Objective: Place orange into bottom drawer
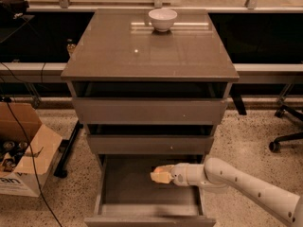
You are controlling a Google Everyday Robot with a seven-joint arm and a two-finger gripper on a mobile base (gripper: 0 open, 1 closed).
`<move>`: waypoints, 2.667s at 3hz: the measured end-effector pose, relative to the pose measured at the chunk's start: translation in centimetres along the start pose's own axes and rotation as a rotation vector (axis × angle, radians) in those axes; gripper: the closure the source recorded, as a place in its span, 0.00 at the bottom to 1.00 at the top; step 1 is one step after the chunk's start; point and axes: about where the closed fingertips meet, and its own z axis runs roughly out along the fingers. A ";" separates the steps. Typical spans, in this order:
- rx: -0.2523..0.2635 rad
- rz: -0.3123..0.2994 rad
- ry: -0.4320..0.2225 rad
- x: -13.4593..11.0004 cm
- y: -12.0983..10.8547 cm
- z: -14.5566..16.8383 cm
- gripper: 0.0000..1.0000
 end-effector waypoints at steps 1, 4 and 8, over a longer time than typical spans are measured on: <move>0.001 0.020 0.034 1.8 -1.4 2.8 1.00; -0.021 0.142 0.088 12.8 -7.8 15.3 0.94; 0.120 0.056 0.126 16.8 -9.8 20.3 0.08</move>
Offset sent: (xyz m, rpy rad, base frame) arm 0.0202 0.0614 -0.1789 0.0518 0.1985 0.0042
